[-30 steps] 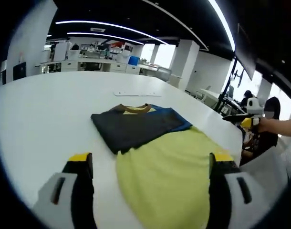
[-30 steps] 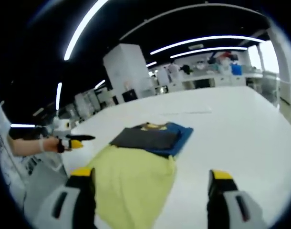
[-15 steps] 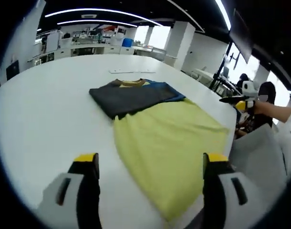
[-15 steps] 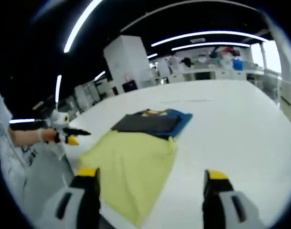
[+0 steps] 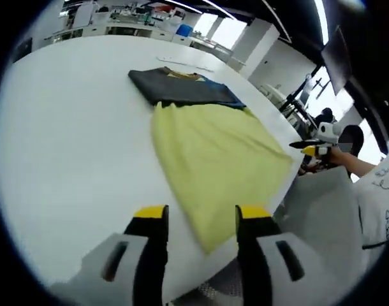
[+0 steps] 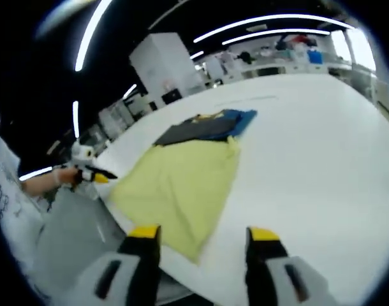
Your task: Fold the garment on the visible template until the final outline fits inside the template.
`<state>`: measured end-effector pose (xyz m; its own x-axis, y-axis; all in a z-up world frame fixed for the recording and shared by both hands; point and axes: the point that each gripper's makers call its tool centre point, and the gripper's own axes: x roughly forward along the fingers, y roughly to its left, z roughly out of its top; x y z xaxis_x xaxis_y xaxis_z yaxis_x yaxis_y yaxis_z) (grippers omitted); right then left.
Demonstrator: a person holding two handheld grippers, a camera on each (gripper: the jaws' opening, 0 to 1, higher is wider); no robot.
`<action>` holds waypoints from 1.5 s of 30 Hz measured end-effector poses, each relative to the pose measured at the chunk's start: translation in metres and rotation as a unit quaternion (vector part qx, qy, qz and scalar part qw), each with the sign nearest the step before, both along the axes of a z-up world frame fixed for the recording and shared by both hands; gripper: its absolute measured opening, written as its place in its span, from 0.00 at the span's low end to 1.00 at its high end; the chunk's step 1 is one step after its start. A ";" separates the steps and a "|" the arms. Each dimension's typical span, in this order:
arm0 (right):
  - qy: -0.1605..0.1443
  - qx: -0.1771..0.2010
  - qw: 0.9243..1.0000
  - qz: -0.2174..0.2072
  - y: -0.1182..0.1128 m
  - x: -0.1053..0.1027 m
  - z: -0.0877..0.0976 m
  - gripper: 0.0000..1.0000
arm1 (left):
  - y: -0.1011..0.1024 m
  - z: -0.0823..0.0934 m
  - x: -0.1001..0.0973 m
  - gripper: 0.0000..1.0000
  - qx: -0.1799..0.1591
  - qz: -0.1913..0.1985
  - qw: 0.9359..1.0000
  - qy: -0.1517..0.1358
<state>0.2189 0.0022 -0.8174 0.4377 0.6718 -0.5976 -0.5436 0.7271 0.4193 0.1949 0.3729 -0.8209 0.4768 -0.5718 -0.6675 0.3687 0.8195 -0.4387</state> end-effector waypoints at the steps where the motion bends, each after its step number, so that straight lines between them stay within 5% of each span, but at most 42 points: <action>1: 0.003 -0.001 1.000 0.002 0.001 -0.001 -0.002 0.44 | 0.001 -0.001 -0.005 0.40 0.002 -0.003 1.000 0.006; 17: 0.053 0.012 0.998 0.012 0.013 -0.014 -0.019 0.21 | 0.000 -0.012 -0.026 0.24 -0.025 0.006 0.998 0.051; 28: 0.073 0.022 0.997 0.001 0.017 -0.014 -0.024 0.00 | 0.000 -0.022 -0.030 0.03 -0.021 0.008 0.997 0.070; 45: 0.077 0.086 0.993 -0.008 0.018 -0.034 0.018 0.00 | -0.003 -0.001 -0.047 0.00 -0.028 -0.033 0.997 0.066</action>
